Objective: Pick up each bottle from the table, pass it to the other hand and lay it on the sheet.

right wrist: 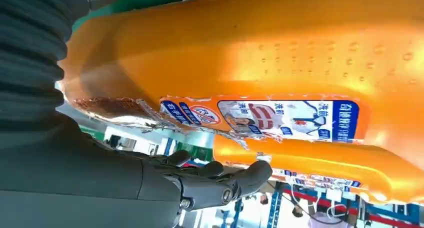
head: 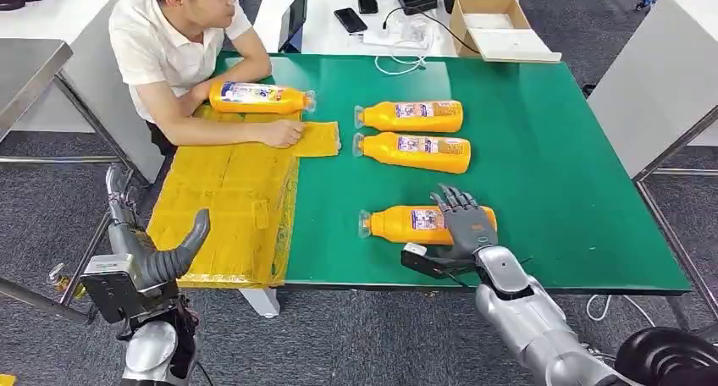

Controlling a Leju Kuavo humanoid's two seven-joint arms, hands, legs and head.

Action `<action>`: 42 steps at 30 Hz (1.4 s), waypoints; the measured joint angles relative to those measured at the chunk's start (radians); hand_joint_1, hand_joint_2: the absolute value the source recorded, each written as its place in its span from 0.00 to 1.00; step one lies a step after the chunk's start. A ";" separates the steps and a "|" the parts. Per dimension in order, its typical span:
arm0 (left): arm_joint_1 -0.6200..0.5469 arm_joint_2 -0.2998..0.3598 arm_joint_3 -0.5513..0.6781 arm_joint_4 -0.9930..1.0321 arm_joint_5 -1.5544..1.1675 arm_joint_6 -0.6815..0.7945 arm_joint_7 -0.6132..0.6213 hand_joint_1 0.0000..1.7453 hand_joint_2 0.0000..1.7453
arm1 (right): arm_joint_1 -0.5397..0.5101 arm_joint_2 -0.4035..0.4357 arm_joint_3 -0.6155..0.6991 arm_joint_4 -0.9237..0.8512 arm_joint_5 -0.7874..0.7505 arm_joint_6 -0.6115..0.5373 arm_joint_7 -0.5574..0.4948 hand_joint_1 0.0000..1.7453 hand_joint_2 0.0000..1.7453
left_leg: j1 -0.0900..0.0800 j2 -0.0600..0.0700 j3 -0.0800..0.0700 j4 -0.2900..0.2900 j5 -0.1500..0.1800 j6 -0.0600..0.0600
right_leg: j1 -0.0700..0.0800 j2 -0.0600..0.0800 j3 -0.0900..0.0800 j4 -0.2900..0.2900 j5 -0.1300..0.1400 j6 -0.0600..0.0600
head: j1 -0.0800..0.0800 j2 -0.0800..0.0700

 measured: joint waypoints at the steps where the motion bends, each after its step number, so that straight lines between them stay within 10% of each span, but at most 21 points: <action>1: 0.001 0.001 0.000 0.000 -0.002 -0.002 0.005 0.00 1.00 | 0.000 -0.001 -0.002 0.001 0.000 0.000 0.000 0.00 1.00 | 0.000 0.000 0.000 0.000 0.000 0.000 | 0.000 0.000 0.000 0.000 0.000 0.000 | 0.000 0.000; 11: 0.016 0.006 0.004 0.003 0.008 -0.042 0.053 0.00 1.00 | 0.003 -0.017 -0.028 0.005 0.043 0.049 0.058 0.00 1.00 | 0.000 0.000 0.001 0.000 0.000 0.000 | 0.000 0.000 0.000 0.000 0.000 0.000 | 0.000 0.000; 12: 0.017 0.006 0.004 0.003 0.008 -0.045 0.059 0.00 1.00 | 0.003 -0.018 -0.031 0.005 0.047 0.058 0.066 0.98 1.00 | 0.000 0.000 0.001 0.000 0.000 0.000 | 0.000 0.000 0.000 0.000 0.000 0.000 | 0.000 0.000; 29: 0.031 0.006 0.007 0.024 0.009 -0.079 0.084 0.00 1.00 | 0.013 -0.064 -0.087 0.007 -0.027 0.191 0.047 1.00 1.00 | 0.000 0.000 0.004 0.000 0.000 0.000 | 0.000 0.000 0.001 -0.001 0.001 -0.002 | 0.000 0.000; 42: -0.012 0.010 -0.012 0.100 0.129 -0.111 0.070 0.00 1.00 | 0.105 0.022 -0.278 -0.045 -0.569 0.319 -0.449 1.00 1.00 | 0.001 0.007 0.005 0.000 0.000 0.000 | 0.001 0.004 0.002 -0.001 0.002 -0.002 | 0.000 0.000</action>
